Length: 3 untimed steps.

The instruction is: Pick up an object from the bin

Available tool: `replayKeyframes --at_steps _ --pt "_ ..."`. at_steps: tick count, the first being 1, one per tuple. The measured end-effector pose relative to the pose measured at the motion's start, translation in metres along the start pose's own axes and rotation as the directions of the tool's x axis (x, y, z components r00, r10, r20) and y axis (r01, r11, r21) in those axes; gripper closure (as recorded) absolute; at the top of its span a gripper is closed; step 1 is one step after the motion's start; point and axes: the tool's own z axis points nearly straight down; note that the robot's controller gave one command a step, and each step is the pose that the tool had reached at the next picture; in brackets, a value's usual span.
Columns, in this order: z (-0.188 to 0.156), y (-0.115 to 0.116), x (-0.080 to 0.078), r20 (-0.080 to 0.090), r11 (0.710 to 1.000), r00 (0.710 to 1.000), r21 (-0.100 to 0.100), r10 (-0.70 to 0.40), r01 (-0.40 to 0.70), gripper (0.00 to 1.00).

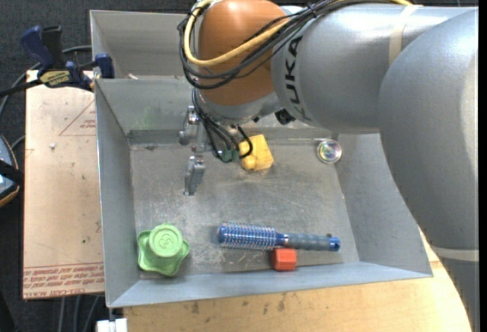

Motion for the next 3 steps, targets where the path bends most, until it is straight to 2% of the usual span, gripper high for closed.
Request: replayKeyframes --at_steps 1,2,3 --pt "0.007 -0.059 0.048 0.002 1.000 1.000 0.003 0.028 -0.028 0.00" --pt "0.045 -0.120 0.105 -0.002 0.998 0.998 0.003 -0.056 0.056 0.00" --pt "0.110 -0.152 0.104 0.010 1.000 1.000 -0.003 0.026 -0.026 0.00"
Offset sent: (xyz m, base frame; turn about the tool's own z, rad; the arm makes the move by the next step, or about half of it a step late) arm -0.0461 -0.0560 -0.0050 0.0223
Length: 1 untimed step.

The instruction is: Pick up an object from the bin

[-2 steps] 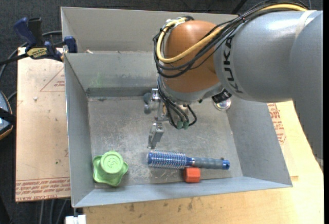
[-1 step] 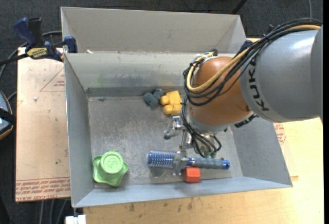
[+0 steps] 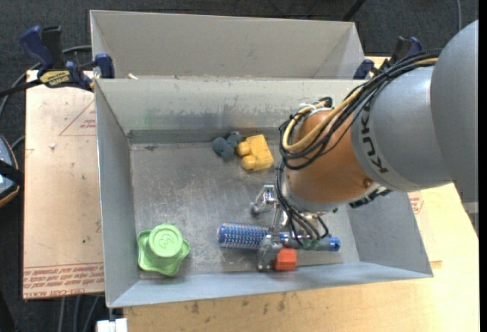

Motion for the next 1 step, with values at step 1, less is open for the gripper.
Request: replayKeyframes --at_steps 1 --pt "-0.0038 0.0011 -0.0020 0.006 1.000 1.000 -0.001 -0.002 0.002 1.00"
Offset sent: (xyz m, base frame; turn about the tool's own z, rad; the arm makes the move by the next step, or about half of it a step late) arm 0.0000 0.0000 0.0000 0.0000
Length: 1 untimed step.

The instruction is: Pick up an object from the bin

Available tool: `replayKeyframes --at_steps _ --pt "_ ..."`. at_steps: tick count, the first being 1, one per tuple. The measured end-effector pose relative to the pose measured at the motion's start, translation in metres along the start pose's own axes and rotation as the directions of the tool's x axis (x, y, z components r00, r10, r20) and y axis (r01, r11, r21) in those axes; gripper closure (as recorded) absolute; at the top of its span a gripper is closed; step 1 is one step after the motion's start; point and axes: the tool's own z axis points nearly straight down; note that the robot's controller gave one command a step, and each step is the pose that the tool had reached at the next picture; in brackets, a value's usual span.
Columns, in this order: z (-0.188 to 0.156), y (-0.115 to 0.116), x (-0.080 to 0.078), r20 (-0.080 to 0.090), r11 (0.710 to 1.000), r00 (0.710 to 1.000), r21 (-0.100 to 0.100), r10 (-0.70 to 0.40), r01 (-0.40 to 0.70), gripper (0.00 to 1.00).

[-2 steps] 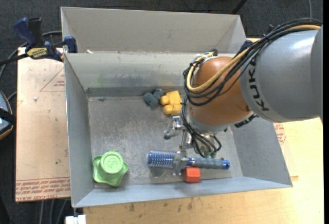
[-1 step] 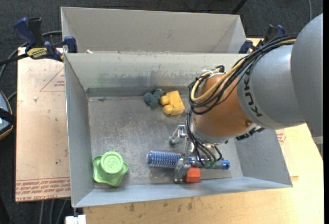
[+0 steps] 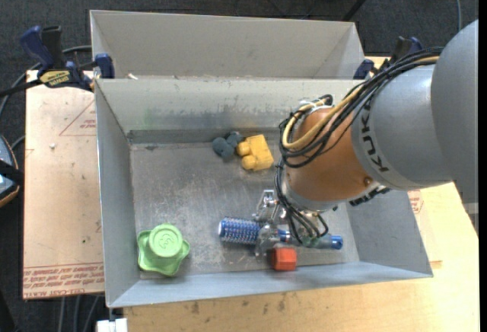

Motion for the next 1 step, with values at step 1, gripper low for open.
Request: replayKeyframes --at_steps 1 --pt "-0.1969 -0.0206 0.0199 -0.002 0.980 0.980 0.003 -0.197 0.197 1.00"
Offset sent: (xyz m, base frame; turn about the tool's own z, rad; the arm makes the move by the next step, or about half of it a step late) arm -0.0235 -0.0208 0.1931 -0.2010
